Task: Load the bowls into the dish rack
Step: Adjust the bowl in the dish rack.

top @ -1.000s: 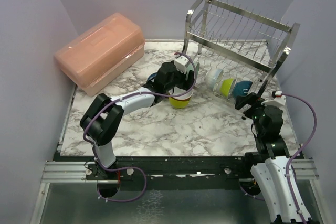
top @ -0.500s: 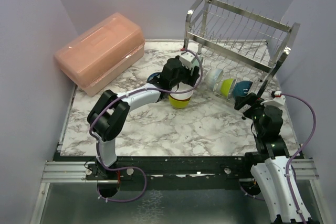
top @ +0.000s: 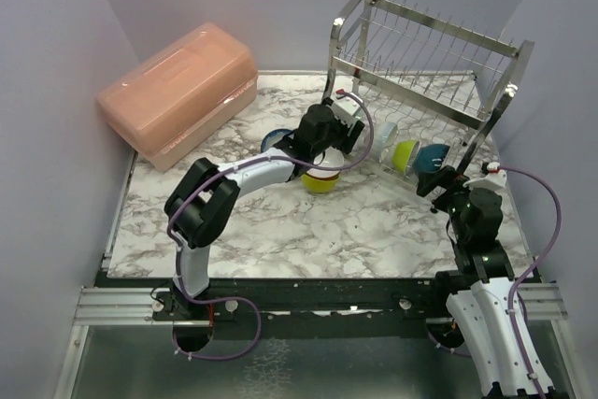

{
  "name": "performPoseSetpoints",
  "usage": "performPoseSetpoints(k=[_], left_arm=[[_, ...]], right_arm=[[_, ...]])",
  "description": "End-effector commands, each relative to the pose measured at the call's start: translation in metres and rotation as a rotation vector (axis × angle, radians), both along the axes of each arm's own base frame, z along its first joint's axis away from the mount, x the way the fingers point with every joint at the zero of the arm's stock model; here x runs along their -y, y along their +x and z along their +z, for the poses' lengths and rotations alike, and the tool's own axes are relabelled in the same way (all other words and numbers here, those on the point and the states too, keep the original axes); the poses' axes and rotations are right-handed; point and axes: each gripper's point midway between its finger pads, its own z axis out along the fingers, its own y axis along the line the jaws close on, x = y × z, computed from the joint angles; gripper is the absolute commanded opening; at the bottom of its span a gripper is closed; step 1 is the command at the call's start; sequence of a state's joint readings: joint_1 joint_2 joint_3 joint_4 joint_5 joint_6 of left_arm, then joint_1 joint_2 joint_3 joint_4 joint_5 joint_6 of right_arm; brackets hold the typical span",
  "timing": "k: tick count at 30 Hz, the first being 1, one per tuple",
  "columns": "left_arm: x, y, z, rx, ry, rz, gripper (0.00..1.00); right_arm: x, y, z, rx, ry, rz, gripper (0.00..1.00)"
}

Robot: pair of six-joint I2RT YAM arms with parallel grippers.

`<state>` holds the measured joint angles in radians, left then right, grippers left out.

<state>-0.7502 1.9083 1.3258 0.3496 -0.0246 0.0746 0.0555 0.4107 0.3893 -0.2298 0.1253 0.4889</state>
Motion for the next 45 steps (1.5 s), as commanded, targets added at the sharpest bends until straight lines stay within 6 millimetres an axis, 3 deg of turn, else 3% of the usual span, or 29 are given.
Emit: performPoseSetpoints(k=[1, 11, 21, 29, 45], left_arm=[[0.009, 0.018, 0.037, 0.113, -0.046, 0.029, 0.0], [0.026, 0.039, 0.046, 0.162, -0.049, 0.035, 0.0], [0.038, 0.061, 0.037, 0.205, -0.032, 0.056, 0.0], [0.036, 0.08, 0.035, 0.312, -0.029, 0.118, 0.0], [0.058, 0.098, 0.026, 0.435, -0.023, 0.018, 0.0]], right_arm=[[-0.001, 0.0, -0.004, -0.008, -0.013, 0.017, 1.0], [-0.001, 0.0, -0.005, -0.015, -0.016, 0.017, 1.0], [-0.002, 0.001, -0.007, -0.025, -0.014, 0.018, 1.0], [-0.002, 0.001, -0.009, -0.034, -0.015, 0.019, 1.0], [-0.002, 0.002, -0.011, -0.046, -0.018, 0.02, 1.0]])
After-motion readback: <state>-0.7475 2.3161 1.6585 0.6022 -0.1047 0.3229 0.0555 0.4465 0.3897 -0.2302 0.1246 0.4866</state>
